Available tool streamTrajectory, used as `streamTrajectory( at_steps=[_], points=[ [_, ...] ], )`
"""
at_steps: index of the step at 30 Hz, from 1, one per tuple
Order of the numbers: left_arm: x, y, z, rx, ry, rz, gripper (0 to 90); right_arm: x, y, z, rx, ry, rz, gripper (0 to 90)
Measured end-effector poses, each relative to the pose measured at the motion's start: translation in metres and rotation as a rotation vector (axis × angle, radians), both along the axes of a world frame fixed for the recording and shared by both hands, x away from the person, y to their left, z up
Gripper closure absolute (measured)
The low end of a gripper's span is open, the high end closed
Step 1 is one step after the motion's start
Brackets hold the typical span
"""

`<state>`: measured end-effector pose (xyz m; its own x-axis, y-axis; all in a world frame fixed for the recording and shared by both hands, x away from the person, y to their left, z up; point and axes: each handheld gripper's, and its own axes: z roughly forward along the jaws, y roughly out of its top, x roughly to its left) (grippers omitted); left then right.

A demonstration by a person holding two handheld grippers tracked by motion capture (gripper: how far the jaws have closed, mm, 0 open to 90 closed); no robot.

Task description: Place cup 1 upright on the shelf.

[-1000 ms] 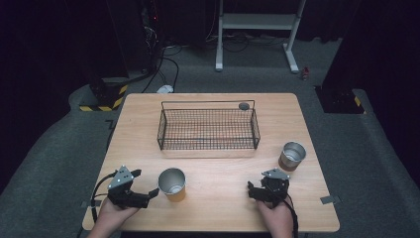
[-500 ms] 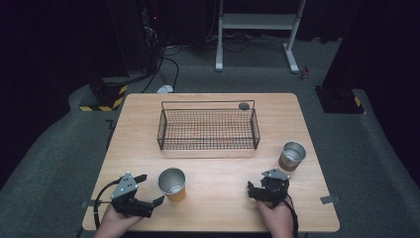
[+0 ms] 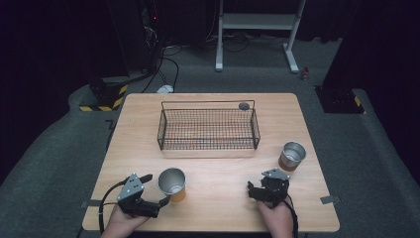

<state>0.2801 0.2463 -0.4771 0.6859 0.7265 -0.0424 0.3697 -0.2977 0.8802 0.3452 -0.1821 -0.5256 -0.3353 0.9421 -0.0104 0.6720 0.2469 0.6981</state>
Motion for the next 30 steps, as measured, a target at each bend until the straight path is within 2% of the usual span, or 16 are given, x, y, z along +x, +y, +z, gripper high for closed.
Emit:
streamTrajectory(
  at_steps=[4,6,8,15,19,24,30],
  points=[
    [0.001,-0.004,-0.001,-0.010,0.009,-0.003,0.5,0.000,0.000,0.000,0.000,0.000,0.000,8.7],
    [0.002,-0.005,-0.002,-0.010,-0.003,-0.005,0.5,0.000,0.000,0.000,0.000,0.000,0.000,8.7],
    [0.003,-0.006,-0.003,-0.026,0.006,-0.014,0.5,0.000,0.000,0.000,0.000,0.000,0.000,8.8],
    [0.005,-0.013,-0.005,-0.012,-0.009,-0.028,0.6,0.000,0.000,0.000,-0.002,-0.002,0.001,8.8],
    [0.005,-0.018,-0.006,-0.021,-0.018,-0.039,0.5,0.000,0.000,0.000,-0.001,-0.001,0.000,8.8],
    [0.009,-0.023,-0.010,-0.050,0.016,-0.058,0.5,0.000,0.000,0.000,-0.002,-0.001,0.000,8.8],
    [0.012,-0.029,-0.009,-0.041,-0.009,-0.053,0.5,0.000,0.000,0.000,-0.002,-0.001,-0.001,8.8]
  ],
)
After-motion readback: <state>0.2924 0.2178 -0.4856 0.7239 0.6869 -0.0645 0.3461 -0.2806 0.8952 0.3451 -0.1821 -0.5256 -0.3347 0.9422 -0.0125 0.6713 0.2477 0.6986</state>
